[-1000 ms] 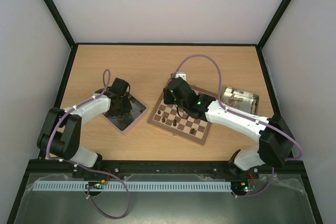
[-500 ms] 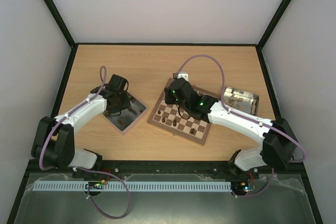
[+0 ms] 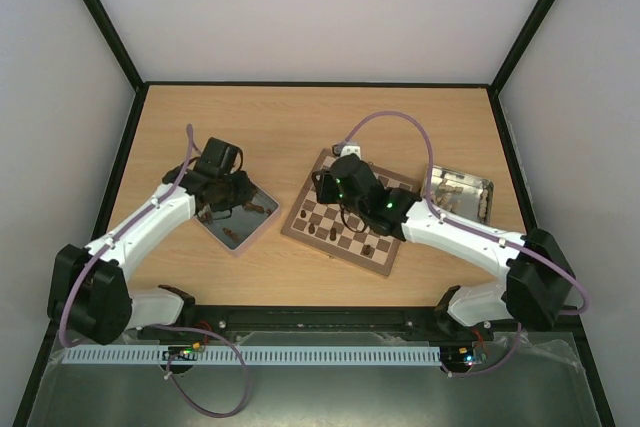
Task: Set up the chess pieces on the board
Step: Pick up the chess piece from the storage box.
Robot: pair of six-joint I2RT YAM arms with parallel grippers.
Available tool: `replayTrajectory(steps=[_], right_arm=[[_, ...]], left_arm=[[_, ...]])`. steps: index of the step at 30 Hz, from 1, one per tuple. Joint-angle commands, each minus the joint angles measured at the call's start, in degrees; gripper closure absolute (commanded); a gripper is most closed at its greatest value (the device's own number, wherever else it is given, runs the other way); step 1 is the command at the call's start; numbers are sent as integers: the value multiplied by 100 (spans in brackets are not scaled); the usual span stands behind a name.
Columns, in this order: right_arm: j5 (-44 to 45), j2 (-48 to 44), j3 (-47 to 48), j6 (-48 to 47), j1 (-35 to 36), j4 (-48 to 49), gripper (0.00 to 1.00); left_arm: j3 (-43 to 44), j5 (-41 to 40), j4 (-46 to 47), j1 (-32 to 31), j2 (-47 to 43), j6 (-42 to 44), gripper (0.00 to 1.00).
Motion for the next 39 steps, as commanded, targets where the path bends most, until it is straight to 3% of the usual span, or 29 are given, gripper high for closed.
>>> replayTrajectory(steps=[1,7,16,32,39], right_arm=[[-770,-94,-469,-62,-15,849,67],[-1896,-112,-1164,-103,-12,2631,53],[-2498,940,-847,-37,321,3997,46],[-2002,2435,66,26,832,5433,48],[-1767,2675,224,47,836,5444,63]], left_arm=[[178,522,104,-15,-285,-195,89],[2,690,548,-15,-698,-944,89],[-239,650,855,-15,-1468,-1921,89],[-638,972,1169,-21,-2385,-3373,88],[-614,959,1174,-15,-2453,-3458,88]])
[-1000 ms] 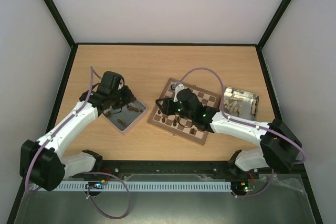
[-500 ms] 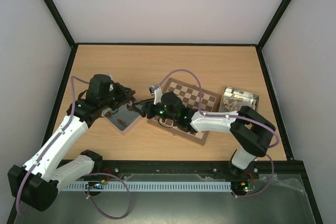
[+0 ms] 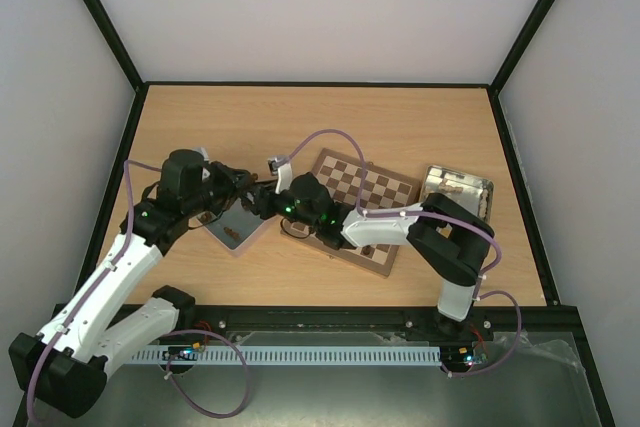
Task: Set up the chess pieces on the board
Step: Pick up the chess piece from the storage box.
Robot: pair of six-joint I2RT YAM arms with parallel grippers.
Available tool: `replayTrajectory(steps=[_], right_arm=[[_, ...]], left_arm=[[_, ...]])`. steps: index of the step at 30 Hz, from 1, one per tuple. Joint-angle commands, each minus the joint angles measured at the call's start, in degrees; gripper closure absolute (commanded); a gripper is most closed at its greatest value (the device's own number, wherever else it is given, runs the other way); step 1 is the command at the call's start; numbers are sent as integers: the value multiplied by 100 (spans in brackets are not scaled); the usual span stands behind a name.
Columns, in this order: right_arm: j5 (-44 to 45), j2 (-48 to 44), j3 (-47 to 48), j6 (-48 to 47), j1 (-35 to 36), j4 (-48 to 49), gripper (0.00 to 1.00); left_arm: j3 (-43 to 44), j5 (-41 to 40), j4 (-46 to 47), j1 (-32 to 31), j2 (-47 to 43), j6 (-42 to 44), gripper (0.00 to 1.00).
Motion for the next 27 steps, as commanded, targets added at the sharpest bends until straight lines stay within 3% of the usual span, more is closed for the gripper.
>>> replayTrajectory(steps=[1,8,12,19,27], right_arm=[[347,84,185,-36,34,360,66],[591,25,195,-196,30,171,97],[652,-343,-88,-368,35,-392,98],[1993,-1429,-714,-615,-263,-2105,98],[3376,-2994,-1241,-679,-1015,-3300,98]], left_arm=[[-40,109,96,-13,-79,-158,88],[-36,8,44,-13,-91,-94,88],[154,-273,-192,-13,45,443,87],[913,-777,-1193,-122,1075,2038,87],[1605,-1139,-1729,-1482,2531,2857,87]])
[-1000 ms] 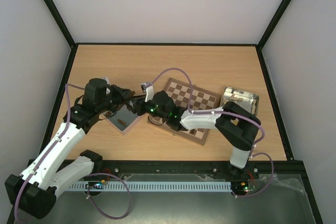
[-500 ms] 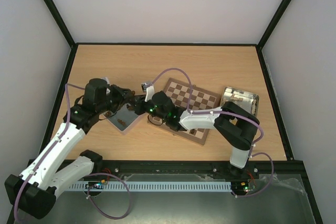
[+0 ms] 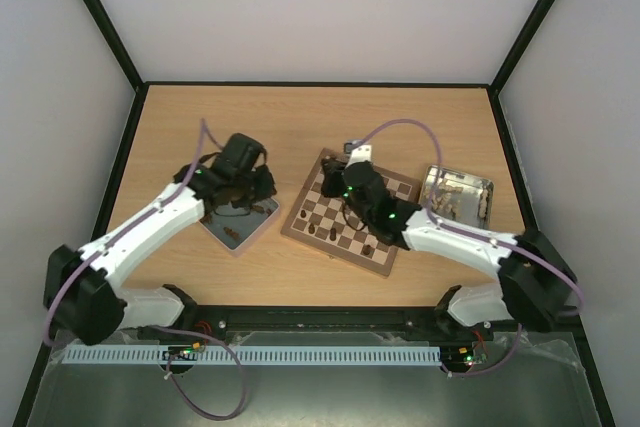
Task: Set up the chess pieces on the board
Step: Place the chess piece on the chessboard.
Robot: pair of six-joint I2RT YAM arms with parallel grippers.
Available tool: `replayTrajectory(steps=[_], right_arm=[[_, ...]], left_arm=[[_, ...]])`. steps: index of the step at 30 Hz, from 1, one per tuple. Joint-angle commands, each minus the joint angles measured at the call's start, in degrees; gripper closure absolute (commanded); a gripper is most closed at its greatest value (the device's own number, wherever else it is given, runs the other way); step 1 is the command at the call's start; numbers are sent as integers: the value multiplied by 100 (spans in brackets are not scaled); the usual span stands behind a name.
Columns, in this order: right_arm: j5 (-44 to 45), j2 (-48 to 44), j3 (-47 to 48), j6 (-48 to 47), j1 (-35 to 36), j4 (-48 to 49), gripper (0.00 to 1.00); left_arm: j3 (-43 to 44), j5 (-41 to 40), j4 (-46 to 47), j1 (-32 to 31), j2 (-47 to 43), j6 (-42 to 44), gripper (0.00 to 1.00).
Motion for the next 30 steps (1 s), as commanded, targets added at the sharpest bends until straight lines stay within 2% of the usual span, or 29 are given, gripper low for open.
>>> replayTrajectory(steps=[1,4,8,22,30], right_arm=[[1254,-797,-225,-231,-208,-935,98],[1543,-1145,-334,-223,-323,-1211,98],[1583,-1423,-480,-119,-392,-1317,97],[1584,-1512,-551,-67,-397,-1403,95],[1608,-1545,-563,-57,-403,-1409,94]], left_arm=[[393,-207,-524,-720,654,719,87],[582,-342,-678,-1195,1161,884,87],[617,-446,-677,-1460,1645,889,86],[490,-286,23,-1481,2431,921,85],[483,-406,4,-1481,2616,965,81]])
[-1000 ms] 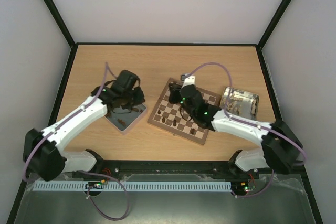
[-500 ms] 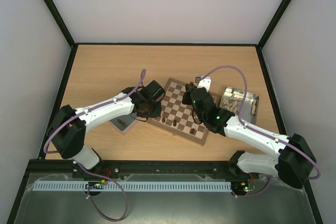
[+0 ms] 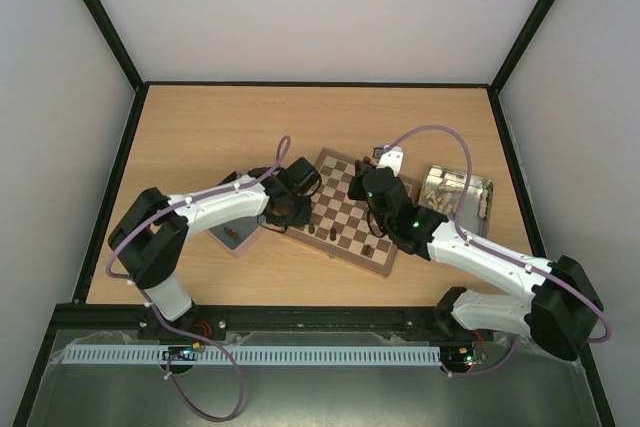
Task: Set up the chess pieces on the board
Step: Place the chess piece on the chessboard.
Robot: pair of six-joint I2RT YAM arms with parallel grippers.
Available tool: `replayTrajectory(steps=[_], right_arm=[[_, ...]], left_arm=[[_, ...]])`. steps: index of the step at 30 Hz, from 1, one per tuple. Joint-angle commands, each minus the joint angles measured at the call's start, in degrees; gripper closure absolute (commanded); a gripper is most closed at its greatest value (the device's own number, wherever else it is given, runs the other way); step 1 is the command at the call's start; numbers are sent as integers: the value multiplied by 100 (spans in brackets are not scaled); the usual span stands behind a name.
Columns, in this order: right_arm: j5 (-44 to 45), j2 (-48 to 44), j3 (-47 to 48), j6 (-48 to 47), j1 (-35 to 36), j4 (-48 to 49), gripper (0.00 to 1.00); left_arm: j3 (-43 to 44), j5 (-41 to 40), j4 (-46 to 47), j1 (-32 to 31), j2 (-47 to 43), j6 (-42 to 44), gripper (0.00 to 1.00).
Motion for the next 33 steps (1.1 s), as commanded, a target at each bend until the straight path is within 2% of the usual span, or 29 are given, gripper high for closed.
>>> replayTrajectory(steps=[1,12,16,19,23,26,29,33], right_arm=[[237,-148,-82,7,-15,-81,94],[67,-244,-80,-23,-12,-76,94],[-501,-438,-121,-357,-13,65,95],[-1104,-574,-266,-829,-20,322,97],[-2055,-662,-399,-1628,-24,685,98],[-3139,-691,-350,-2207,-22,836,98],[-3983,-763,-304,-2661,-24,946,98],[-4795,-790,-168,-3118,-23,866,98]], left_arm=[[-25,-64,4,-8,74,92,80],[120,17,-180,-7,-214,138,65],[325,-160,-507,12,-708,81,60],[365,23,-493,182,-1208,21,60],[248,613,335,471,-2101,-76,57],[-47,1447,1281,670,-2726,-292,43],[-376,2431,2147,813,-3005,-548,35],[-528,2899,2502,862,-3048,-772,30]])
